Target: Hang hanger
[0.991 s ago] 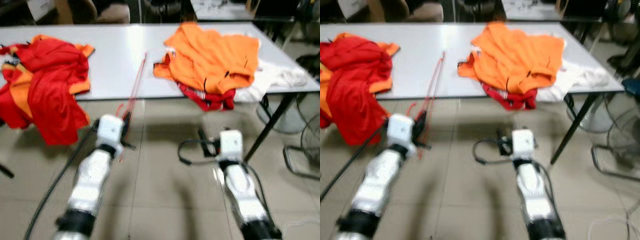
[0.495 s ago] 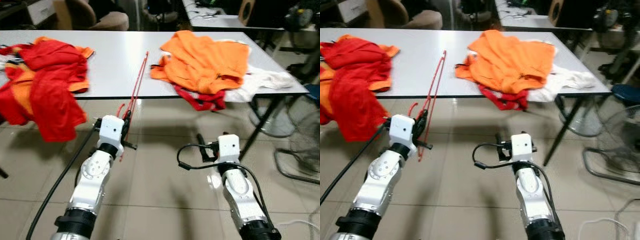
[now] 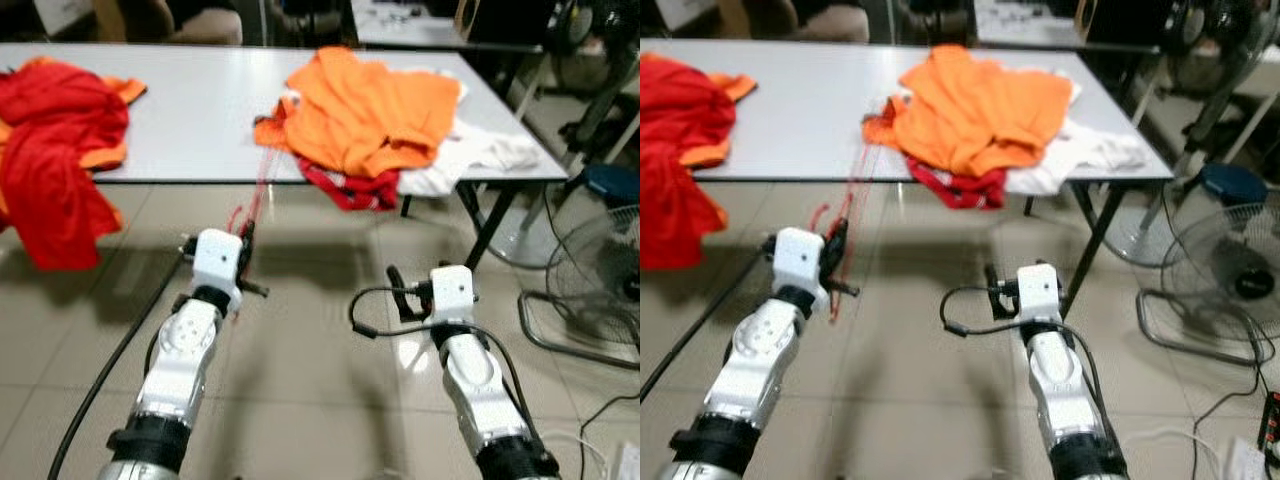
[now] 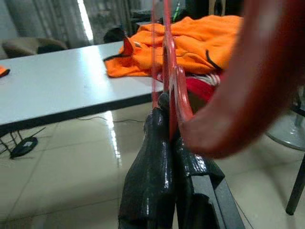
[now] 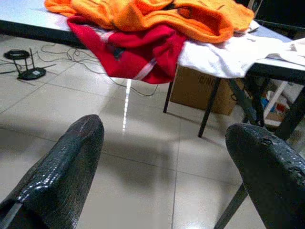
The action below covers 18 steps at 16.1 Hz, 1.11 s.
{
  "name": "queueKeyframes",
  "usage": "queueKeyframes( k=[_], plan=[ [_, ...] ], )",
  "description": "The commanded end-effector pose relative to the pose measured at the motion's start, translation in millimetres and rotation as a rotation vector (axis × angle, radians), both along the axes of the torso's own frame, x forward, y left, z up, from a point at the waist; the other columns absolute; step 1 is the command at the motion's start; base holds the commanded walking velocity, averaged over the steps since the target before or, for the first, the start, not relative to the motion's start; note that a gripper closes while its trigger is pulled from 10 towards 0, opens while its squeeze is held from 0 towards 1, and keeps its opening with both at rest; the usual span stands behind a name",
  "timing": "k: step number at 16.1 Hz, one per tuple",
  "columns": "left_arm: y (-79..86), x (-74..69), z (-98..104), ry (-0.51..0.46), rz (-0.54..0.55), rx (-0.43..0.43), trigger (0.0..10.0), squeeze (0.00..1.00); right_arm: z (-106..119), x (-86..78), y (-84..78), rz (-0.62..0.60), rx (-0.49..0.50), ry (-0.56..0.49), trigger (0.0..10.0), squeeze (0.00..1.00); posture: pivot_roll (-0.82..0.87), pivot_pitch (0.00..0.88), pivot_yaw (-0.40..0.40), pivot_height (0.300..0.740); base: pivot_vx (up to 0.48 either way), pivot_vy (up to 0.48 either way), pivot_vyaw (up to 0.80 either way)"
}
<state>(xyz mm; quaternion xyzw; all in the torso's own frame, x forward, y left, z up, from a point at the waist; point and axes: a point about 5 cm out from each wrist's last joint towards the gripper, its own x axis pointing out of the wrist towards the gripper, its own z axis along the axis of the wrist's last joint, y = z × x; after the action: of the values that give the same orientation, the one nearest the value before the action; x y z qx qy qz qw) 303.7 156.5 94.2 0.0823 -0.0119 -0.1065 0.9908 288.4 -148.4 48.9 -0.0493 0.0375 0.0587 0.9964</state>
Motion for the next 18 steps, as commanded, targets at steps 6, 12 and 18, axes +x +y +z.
queueKeyframes(
  k=[6, 12, 18],
  plan=[
    [-12.6, -4.8, -1.3, 0.003, -0.042, -0.064, 10.0, 0.00, -4.3, -0.1, -11.6, -0.014, -0.019, 0.021, 10.0, 0.00, 0.00, 0.000, -0.014, 0.740, 0.040, -0.209, 0.00],
    [-9.9, -2.0, 2.2, -0.012, -0.026, -0.064, 10.0, 0.00, -2.1, 1.9, -12.6, -0.010, -0.025, 0.012, 10.0, 0.00, -0.01, 0.000, -0.013, 0.740, 0.469, 0.000, 0.00],
    [-9.8, -2.1, 1.1, 0.009, -0.023, -0.103, 10.0, 0.00, -1.6, 2.6, -12.8, -0.014, -0.021, 0.011, 10.0, 0.00, 0.00, 0.000, -0.010, 0.740, 0.472, 0.000, 0.00]
  ],
)
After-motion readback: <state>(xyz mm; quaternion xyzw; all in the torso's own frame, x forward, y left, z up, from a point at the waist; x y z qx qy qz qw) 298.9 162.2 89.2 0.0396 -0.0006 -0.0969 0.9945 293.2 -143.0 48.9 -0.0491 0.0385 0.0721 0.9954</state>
